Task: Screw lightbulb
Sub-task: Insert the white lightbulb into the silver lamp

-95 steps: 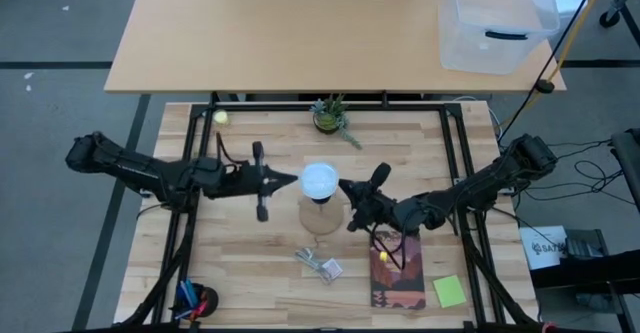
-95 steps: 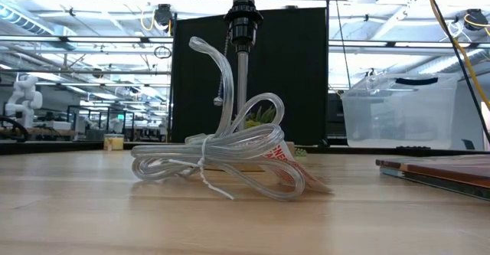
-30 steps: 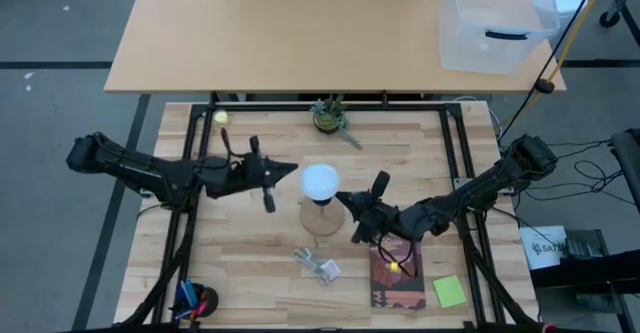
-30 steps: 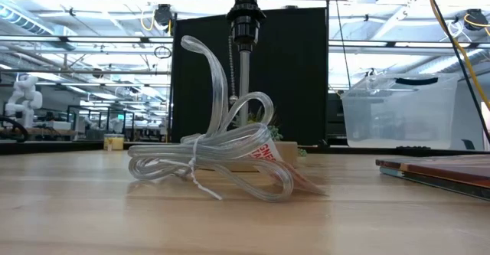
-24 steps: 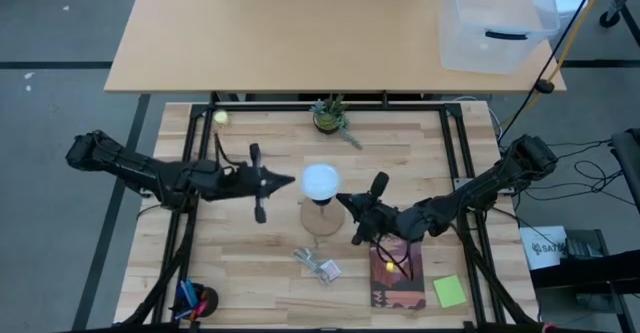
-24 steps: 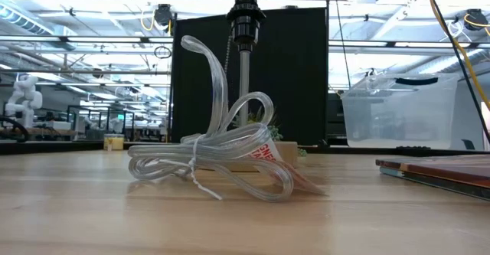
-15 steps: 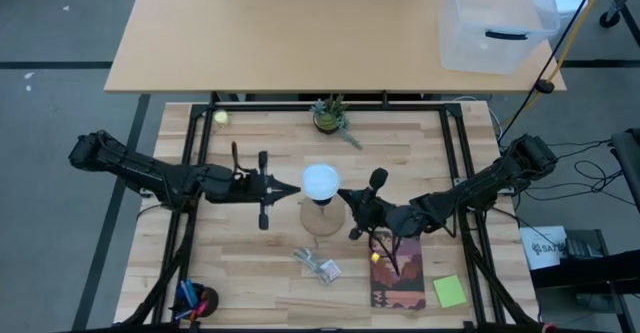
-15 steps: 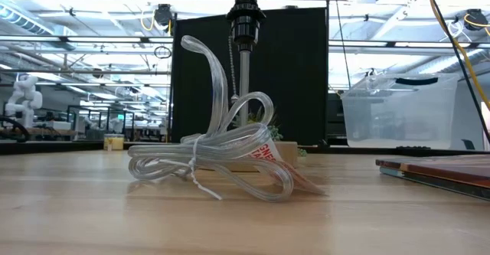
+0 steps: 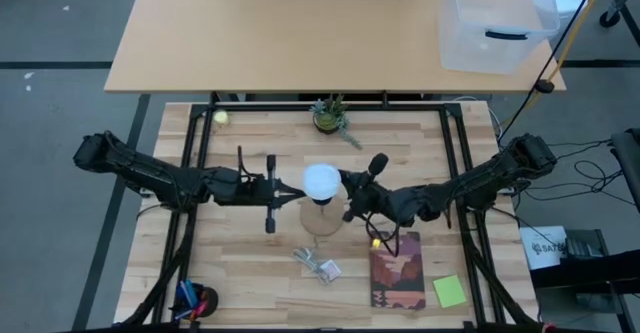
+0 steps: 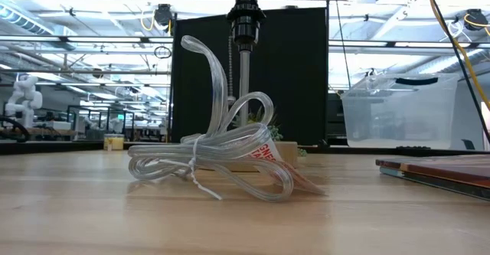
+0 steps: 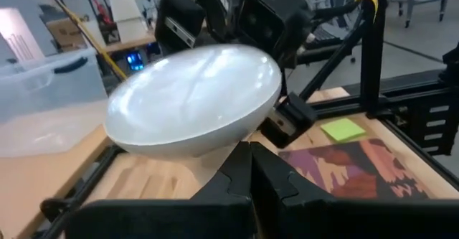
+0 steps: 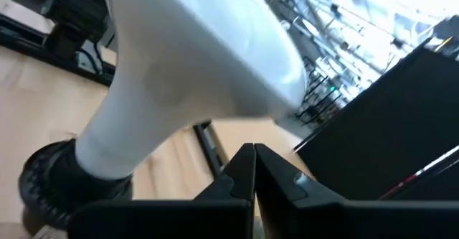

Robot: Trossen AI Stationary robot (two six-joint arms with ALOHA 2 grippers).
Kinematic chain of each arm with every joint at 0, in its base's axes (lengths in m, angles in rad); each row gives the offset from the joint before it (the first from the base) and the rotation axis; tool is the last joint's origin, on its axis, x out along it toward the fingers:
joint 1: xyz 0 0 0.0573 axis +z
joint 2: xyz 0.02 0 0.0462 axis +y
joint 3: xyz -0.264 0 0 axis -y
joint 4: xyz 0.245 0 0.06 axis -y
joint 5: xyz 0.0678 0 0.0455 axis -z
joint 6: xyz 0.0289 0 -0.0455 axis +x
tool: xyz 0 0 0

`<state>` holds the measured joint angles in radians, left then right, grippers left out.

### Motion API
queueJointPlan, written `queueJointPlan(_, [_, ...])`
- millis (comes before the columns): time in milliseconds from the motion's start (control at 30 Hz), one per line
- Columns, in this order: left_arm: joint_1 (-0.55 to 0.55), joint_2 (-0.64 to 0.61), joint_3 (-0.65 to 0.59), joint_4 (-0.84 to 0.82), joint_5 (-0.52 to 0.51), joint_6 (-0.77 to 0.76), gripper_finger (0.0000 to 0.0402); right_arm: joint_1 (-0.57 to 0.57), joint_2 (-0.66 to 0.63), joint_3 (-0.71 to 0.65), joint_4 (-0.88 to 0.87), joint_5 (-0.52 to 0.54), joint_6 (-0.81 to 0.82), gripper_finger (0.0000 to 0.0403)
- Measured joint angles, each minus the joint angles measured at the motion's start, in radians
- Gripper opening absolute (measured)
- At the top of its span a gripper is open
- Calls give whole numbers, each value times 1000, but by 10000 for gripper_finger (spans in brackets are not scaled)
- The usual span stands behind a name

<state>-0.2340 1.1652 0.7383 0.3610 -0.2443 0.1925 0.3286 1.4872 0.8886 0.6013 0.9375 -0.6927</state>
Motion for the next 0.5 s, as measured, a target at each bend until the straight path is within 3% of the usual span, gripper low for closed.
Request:
queueJointPlan(200, [0, -3, 0, 13, 0, 27, 0, -2, 0, 0, 79, -1, -122, 0])
queueJointPlan(500, [1, -9, 0, 15, 32, 31, 0, 3, 0, 0, 91, -34, -179, 0])
